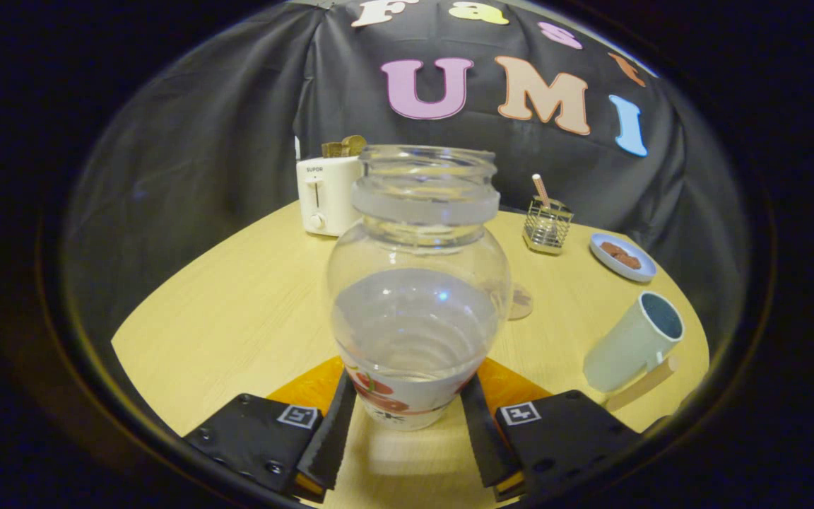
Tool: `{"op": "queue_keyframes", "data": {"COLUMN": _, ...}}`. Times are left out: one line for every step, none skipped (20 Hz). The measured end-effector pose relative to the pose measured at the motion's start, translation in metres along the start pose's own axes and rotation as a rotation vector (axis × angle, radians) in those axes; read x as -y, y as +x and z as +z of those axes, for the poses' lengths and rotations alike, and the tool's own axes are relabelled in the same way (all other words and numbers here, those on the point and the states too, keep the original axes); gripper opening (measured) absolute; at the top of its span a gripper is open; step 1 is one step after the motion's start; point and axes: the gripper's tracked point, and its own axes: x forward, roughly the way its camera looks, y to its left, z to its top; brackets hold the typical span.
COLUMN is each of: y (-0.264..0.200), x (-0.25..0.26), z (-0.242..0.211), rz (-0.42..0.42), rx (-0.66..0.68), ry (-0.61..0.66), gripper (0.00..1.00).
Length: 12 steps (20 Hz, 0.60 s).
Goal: Take the bottle from table, then pour the juice into the cup, finally place the bottle on the coaster
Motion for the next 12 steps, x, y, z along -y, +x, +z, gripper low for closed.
{"op": "queue_keyframes", "data": {"y": -0.003, "x": 0.007, "z": 0.001, "rz": -0.018, "rx": -0.003, "ry": 0.001, "gripper": 0.8}}
{"op": "queue_keyframes", "data": {"y": -0.006, "x": 0.012, "z": 0.004, "rz": -0.032, "rx": -0.008, "ry": 0.0, "gripper": 0.79}}
{"op": "queue_keyframes", "data": {"y": -0.008, "x": 0.016, "z": 0.007, "rz": -0.041, "rx": -0.016, "ry": 0.005, "gripper": 0.78}}
{"op": "queue_keyframes", "data": {"y": -0.011, "x": 0.02, "z": 0.01, "rz": -0.045, "rx": -0.021, "ry": 0.019, "gripper": 0.78}}
{"op": "queue_keyframes", "data": {"y": -0.014, "x": 0.022, "z": 0.014, "rz": -0.041, "rx": -0.027, "ry": 0.04, "gripper": 0.77}}
{"op": "queue_keyframes", "data": {"y": -0.016, "x": 0.022, "z": 0.021, "rz": -0.024, "rx": -0.025, "ry": 0.069, "gripper": 0.76}}
{"op": "queue_keyframes", "data": {"y": -0.023, "x": 0.019, "z": 0.028, "rz": 0.01, "rx": -0.021, "ry": 0.108, "gripper": 0.76}}
{"op": "queue_keyframes", "data": {"y": -0.022, "x": 0.011, "z": 0.033, "rz": 0.067, "rx": -0.021, "ry": 0.157, "gripper": 0.75}}
{"op": "queue_keyframes", "data": {"y": -0.023, "x": 0.003, "z": 0.038, "rz": 0.127, "rx": -0.016, "ry": 0.21, "gripper": 0.75}}
{"op": "queue_keyframes", "data": {"y": -0.024, "x": -0.001, "z": 0.045, "rz": 0.161, "rx": -0.009, "ry": 0.26, "gripper": 0.75}}
{"op": "queue_keyframes", "data": {"y": -0.028, "x": -0.001, "z": 0.05, "rz": 0.17, "rx": 0.001, "ry": 0.3, "gripper": 0.75}}
{"op": "queue_keyframes", "data": {"y": -0.03, "x": 0.0, "z": 0.058, "rz": 0.178, "rx": 0.012, "ry": 0.333, "gripper": 0.75}}
